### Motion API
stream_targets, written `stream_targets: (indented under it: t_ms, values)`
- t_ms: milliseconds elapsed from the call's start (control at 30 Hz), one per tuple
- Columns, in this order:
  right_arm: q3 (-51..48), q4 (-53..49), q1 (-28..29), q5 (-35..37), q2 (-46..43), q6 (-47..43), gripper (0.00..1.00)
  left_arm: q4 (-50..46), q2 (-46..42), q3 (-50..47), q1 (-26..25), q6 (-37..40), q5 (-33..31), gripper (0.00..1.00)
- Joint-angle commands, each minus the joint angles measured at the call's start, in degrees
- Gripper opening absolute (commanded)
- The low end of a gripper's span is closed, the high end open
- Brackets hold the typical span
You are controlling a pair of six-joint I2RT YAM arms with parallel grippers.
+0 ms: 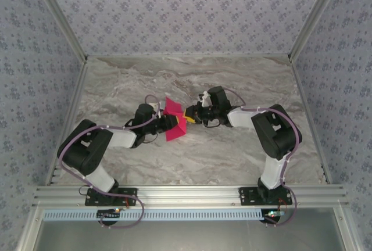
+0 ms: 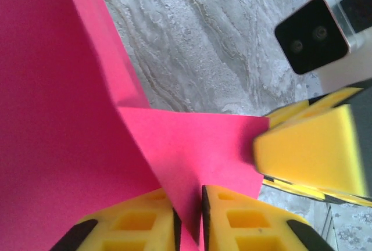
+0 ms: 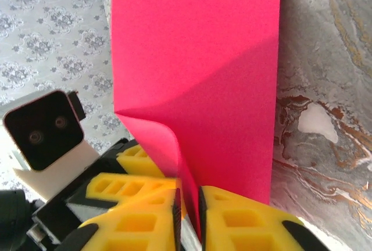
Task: Fold a paper plane with a square sheet of paper (pick it up from the middle)
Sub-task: Turn over the paper at the center of the table.
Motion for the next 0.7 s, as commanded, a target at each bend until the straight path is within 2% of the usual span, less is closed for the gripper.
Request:
stream_targets:
  t_ms: [0,167,267,333,400,500,667]
  values:
    - [-0.1,-6.1,-1.0,1.7,-4.9,-2.7,0.34,0.7,0.7,1.5,-0.3,3.2,-1.2,0.13]
    - [-0.2,-20.1,-2.3,12.1,-12.7,-10.6,0.61,-1.8,-0.1,2.2,-0.3,4.7,-1.9,0.07]
    - [-0.2,-27.3,-2.8,19.1,-17.2,-14.3,0.71,-8.7,-2.8,4.2,-0.3,5.7,-3.3,0.05]
    - [-0.8,-29.7,-3.4,22.3,-19.5,-15.7,0.76,-18.4,-5.7,6.9,-1.0,7.6,-6.0,0.05]
    - [-0.9,-31.8,-4.5,24.1,-21.3,-17.1,0.79,-33.5,-9.2,12.2,-2.9,11.7,-12.3,0.05]
    - [-0.4,-34.4,-6.5,25.4,-22.9,-18.8,0.84,-55.6,-12.3,21.9,-6.9,16.9,-25.9,0.05]
    - [-1.6,-36.9,-7.9,29.2,-27.3,-20.6,0.91,-82.3,-11.6,37.6,-11.4,19.4,-48.0,0.05]
